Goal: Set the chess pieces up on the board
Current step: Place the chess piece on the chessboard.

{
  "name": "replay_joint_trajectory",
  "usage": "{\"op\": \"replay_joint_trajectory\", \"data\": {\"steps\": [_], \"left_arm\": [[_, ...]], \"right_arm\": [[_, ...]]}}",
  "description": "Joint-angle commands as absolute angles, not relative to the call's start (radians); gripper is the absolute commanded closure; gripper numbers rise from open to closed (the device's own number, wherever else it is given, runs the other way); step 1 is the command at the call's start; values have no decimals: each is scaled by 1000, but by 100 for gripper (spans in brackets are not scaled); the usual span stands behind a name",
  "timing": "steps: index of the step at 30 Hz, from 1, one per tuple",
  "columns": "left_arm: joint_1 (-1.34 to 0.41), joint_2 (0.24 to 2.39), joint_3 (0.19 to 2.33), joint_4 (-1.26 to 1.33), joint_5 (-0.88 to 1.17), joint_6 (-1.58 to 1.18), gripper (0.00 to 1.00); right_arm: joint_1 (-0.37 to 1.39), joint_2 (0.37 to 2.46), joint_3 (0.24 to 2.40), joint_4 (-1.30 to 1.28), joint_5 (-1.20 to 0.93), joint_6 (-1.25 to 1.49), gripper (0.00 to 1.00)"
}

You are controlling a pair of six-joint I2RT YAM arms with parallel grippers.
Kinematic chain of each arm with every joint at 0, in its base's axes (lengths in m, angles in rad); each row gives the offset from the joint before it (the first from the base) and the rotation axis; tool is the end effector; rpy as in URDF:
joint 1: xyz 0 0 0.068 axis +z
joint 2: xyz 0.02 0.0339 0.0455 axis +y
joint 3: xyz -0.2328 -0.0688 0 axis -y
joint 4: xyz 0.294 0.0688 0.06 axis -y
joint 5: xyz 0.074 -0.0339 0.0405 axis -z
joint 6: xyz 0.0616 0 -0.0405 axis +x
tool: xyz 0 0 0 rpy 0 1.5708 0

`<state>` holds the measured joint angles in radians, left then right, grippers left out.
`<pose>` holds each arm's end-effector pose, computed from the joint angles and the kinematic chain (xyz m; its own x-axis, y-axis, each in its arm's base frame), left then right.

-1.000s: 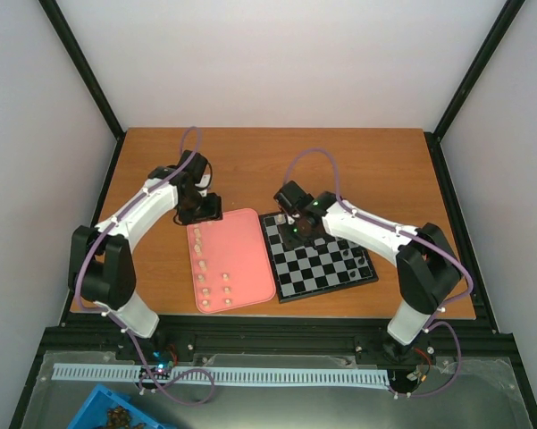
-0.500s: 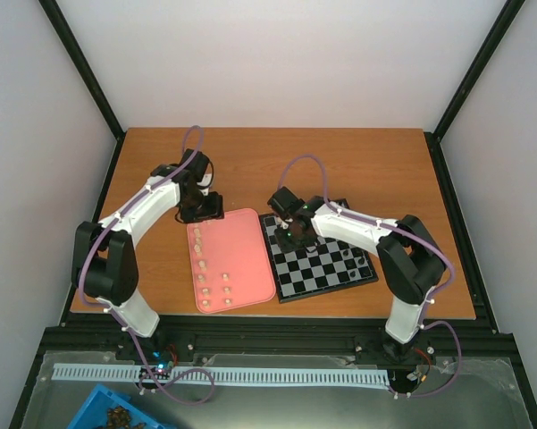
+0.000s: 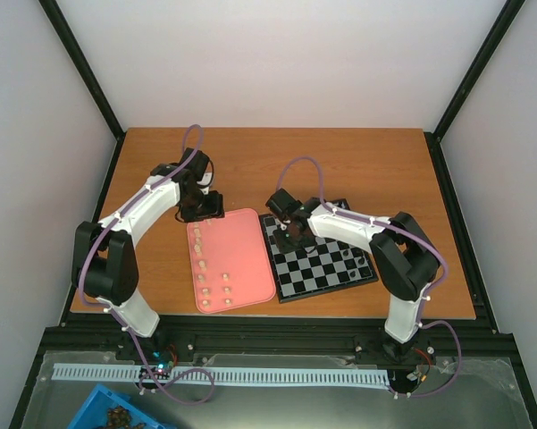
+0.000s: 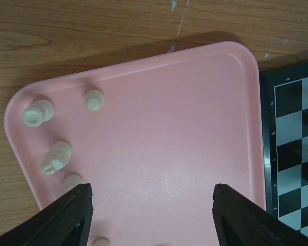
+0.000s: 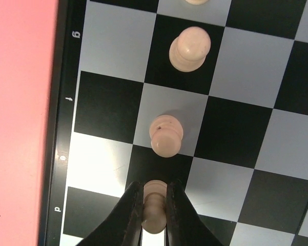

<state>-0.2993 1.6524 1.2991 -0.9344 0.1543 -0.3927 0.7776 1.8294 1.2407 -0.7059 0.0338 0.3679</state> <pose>0.3539 -0.1191 0.1706 -0.9749 -0.0949 -0.2016 -0.0440 0.9690 -0.2432 0.2825 0.2752 0.0948 -0.8895 -0.3713 -0.2661 -0.4015 0.9133 0.0677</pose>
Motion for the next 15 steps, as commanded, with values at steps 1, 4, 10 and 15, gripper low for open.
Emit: {"op": "replay_joint_trajectory", "data": {"steps": [1,4,10,15], "left_arm": [[-302,1666,1335,-930,166,-378,34],[-302,1666,1331,-930,166,-377,34],[-302,1662,1328,-931,166,-374,34],[-302,1661,1327,-935,165,-370,34]], "right_arm": [[785,1853,1248,-692,47,385,96],[785,1857,1247,-689,53,386,96],[785,1865,1252,-683,60,390,96],[785,1876,1257,-680,62,393,96]]}}
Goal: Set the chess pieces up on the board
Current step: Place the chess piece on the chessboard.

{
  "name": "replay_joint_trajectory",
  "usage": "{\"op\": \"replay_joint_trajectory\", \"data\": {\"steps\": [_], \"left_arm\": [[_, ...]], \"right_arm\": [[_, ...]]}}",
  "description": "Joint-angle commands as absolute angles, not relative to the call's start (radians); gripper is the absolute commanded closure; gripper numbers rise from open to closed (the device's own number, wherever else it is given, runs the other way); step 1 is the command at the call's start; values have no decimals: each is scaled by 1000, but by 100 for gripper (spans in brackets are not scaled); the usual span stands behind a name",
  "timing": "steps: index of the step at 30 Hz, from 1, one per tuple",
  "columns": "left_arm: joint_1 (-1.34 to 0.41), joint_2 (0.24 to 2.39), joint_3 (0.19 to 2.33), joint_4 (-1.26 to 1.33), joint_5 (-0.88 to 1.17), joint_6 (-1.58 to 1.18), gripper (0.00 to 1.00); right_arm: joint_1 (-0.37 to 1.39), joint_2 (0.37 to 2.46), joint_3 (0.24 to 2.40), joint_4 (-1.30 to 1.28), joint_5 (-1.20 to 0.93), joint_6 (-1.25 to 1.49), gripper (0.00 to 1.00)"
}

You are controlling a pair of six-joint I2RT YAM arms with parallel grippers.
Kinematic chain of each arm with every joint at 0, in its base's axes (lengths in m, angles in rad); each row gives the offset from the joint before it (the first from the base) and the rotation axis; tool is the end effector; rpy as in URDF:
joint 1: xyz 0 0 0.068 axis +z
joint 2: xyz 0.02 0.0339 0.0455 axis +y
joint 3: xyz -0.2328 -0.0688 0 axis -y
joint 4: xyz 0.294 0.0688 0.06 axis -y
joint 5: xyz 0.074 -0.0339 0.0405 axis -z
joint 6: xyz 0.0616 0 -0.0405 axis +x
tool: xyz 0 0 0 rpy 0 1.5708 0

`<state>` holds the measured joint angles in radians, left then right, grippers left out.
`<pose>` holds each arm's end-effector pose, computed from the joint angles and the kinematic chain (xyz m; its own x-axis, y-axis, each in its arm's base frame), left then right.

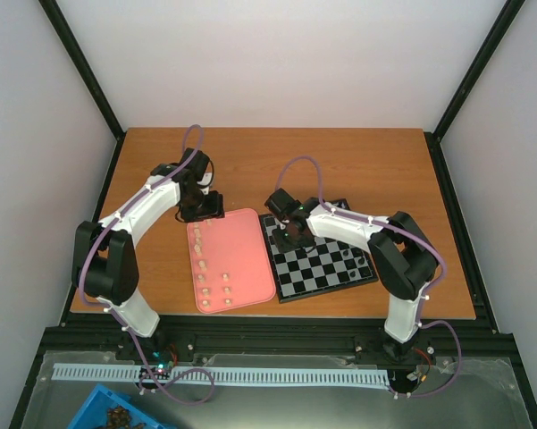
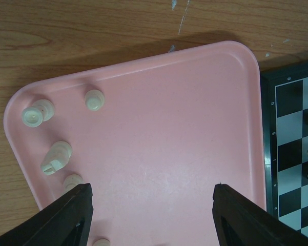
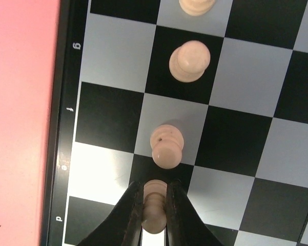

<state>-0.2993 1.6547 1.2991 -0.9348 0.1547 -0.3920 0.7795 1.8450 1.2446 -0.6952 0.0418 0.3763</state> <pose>0.3539 -0.1191 0.1698 -0.9754 -0.0940 -0.1992 -0.0439 0.9691 -0.2426 0.2837 0.2768 0.0906 -0.8917 -0.3651 -0.2675 -0.3941 0.9169 0.0625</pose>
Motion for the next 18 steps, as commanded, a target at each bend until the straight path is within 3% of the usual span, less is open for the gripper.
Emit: {"op": "replay_joint_trajectory", "data": {"steps": [1,9,18], "left_arm": [[-303,1660,1327,-934,166,-371,34],[-302,1655,1323,-938,163,-369,34],[-302,1652,1315,-937,164,-370,34]], "right_arm": [[785,1877,1258,-678,63,392,96],[787,1881,1258,-689,64,390,95],[801,1836,1253,-719,66,379,70]]}}
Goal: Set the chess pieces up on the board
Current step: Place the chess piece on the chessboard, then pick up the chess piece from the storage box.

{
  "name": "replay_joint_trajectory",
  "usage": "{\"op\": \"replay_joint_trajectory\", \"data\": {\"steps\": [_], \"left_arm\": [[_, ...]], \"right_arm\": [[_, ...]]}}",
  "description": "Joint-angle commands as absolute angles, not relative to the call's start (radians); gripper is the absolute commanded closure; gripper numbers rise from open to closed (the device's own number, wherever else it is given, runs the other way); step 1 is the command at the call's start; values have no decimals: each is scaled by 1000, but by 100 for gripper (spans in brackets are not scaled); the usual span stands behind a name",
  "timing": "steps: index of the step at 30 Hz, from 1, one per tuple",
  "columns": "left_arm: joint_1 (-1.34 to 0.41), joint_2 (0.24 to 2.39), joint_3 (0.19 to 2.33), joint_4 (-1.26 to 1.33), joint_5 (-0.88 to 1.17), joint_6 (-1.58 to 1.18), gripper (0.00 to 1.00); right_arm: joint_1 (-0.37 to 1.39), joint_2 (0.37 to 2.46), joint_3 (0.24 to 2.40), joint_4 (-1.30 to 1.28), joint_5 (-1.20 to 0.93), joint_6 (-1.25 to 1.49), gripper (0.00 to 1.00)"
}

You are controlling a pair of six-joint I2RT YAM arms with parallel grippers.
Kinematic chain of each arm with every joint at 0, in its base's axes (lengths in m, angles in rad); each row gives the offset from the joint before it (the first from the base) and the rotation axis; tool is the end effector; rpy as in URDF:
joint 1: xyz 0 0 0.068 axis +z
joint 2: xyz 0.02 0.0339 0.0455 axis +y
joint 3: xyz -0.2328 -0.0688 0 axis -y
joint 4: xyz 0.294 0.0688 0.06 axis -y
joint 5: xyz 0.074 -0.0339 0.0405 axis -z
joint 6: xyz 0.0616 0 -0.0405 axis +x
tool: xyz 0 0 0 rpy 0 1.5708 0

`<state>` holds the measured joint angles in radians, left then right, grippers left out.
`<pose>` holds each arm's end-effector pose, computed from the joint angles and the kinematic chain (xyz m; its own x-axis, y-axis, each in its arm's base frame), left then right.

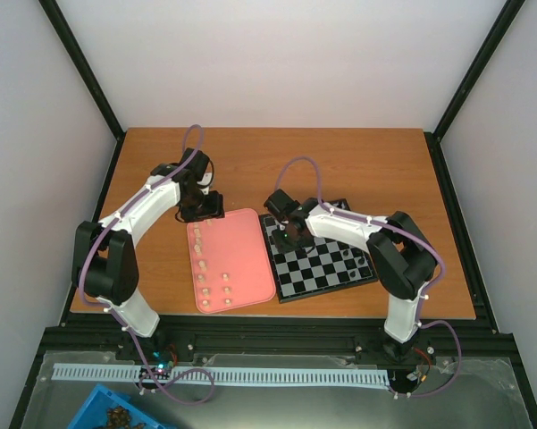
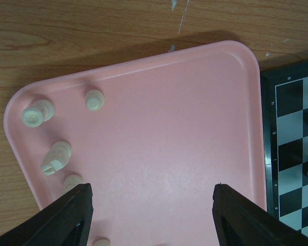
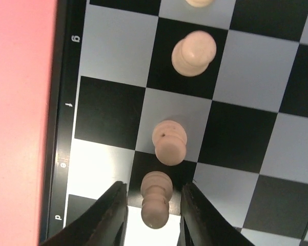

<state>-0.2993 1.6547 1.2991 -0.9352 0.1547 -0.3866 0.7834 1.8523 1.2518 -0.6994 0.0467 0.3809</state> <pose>0.3539 -0.1191 0.1698 -0.9757 -0.0888 -0.2001 -0.0387 0.9697 -0.2414 0.2836 0.2784 0.0899 -0.8925 -0.3648 -0.2651 -0.3924 0.9180 0.0577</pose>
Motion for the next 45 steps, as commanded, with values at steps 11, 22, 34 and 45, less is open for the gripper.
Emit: {"op": "replay_joint_trajectory", "data": {"steps": [11,22,34,45], "left_arm": [[-302,1634,1317,-943,173,-371,34],[-302,1680,1289,-918,171,-414,34],[-301,1782,1339,-877,99,-468,39],[-298,1853,1354,-859,69,-487,41]], "right_arm": [[806,1678,1283,-838,87,363,43],[761,1591,1316,-882,76,348,38],[703,1590,1316,-887,56,325,38],[669,1604,1321,-890,37,310,38]]}}
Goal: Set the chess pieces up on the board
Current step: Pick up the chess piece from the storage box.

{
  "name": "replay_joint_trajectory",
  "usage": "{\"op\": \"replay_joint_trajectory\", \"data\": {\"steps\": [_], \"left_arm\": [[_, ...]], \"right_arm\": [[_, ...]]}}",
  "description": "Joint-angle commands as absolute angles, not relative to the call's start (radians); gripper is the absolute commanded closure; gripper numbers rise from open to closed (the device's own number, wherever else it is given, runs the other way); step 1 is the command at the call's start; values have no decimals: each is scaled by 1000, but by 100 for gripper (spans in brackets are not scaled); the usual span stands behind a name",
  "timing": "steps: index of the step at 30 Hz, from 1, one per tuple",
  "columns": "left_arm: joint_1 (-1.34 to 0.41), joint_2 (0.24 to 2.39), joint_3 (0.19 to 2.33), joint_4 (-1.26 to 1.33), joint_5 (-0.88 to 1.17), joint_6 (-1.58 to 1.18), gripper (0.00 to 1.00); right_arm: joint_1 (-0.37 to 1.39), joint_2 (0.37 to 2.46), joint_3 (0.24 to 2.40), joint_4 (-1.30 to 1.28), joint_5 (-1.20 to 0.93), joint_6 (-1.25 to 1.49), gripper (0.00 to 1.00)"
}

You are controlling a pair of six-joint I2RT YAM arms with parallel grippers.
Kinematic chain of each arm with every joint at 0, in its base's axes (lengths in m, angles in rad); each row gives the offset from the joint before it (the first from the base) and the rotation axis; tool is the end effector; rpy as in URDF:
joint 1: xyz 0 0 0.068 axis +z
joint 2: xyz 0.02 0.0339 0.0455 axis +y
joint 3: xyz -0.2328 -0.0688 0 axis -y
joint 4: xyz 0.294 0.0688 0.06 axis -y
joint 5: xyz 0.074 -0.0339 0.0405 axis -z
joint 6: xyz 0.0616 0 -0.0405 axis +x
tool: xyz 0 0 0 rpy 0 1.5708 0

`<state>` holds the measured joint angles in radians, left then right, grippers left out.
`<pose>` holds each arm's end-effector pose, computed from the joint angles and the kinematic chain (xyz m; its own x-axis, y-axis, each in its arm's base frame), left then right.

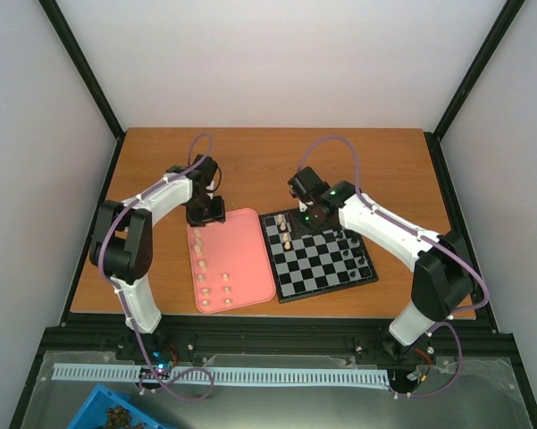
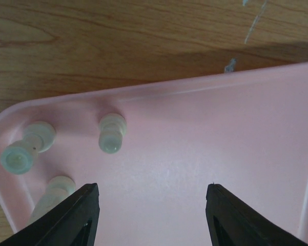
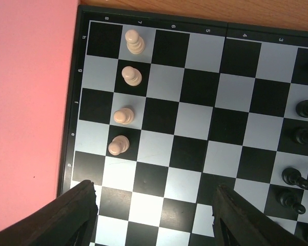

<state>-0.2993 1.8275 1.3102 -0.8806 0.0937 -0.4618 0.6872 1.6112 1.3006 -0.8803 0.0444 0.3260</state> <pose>0.3687 -0.1198 0.1121 -0.9803 -0.1617 -0.1129 -0.1428 0.9769 -0.1592 0.2939 0.2376 0.1875 -0.8790 -0.3075 -0.3645 -0.3584 0.9302 0.0797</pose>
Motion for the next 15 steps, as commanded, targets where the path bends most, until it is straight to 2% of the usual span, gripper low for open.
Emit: {"op": "replay_joint_trajectory", "data": {"steps": [1,4,8,15], "left_arm": [[-296,1856,1354,-859,66,-488,42],[-287,1867,1351,-849,62,-491,44],[-276,1889,1360,-845,58,-494,54],[-263,1919,1379,-838,49,-494,55]], "right_arm": [[666,1606,1321,-890,36,308,38],[660,1609,1323,-892,33,305,38],[651,1616,1324,-890,23,301,38],[642,1634,1335,-890,9,291,39]]}}
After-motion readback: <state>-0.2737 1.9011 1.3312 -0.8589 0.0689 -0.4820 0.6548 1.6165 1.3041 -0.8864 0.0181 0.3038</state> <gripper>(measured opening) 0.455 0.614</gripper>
